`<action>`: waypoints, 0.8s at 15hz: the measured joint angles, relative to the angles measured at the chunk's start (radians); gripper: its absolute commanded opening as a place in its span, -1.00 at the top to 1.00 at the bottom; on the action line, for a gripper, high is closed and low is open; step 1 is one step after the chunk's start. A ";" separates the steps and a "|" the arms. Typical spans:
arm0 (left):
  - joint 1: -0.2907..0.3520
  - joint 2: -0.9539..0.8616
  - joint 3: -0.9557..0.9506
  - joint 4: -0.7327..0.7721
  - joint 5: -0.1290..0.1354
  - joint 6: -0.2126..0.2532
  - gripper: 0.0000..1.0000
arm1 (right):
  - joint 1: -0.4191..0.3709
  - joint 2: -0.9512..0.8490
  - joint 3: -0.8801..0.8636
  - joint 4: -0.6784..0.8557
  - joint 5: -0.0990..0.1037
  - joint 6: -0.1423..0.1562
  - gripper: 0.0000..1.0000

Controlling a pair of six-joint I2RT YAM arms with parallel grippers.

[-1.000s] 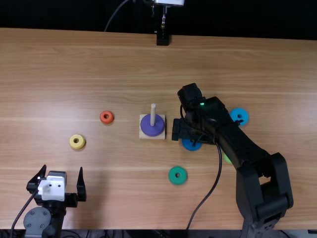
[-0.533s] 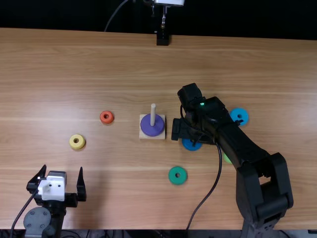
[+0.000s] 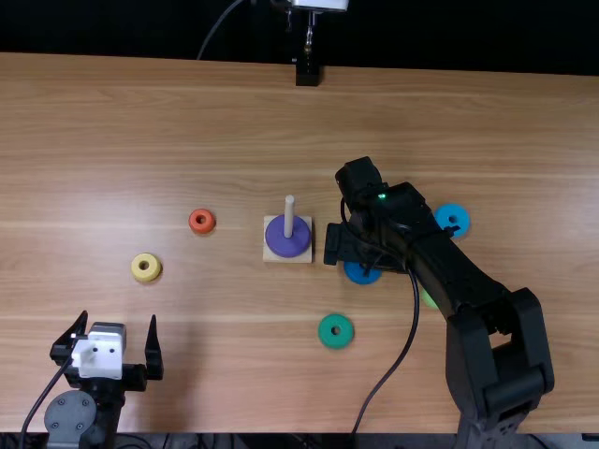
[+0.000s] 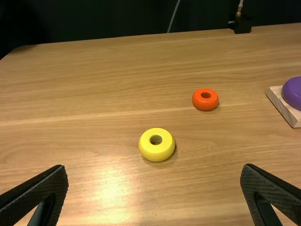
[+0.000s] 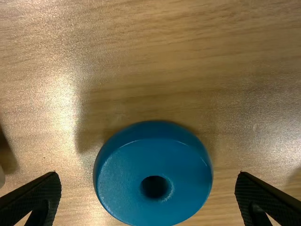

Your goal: Build the Hanoi tower: stack the rings onto the peg from bottom to top in this color order: purple, dark blue, light blue, dark green, light green, yellow, orange.

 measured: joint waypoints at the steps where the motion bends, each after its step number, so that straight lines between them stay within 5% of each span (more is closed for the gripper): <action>1: 0.000 0.000 0.000 0.000 0.001 0.000 -1.00 | 0.000 0.000 0.000 0.000 0.000 0.001 -1.00; 12: 0.000 0.000 0.000 0.000 0.000 0.000 -1.00 | 0.000 0.048 0.000 0.000 -0.006 0.014 -1.00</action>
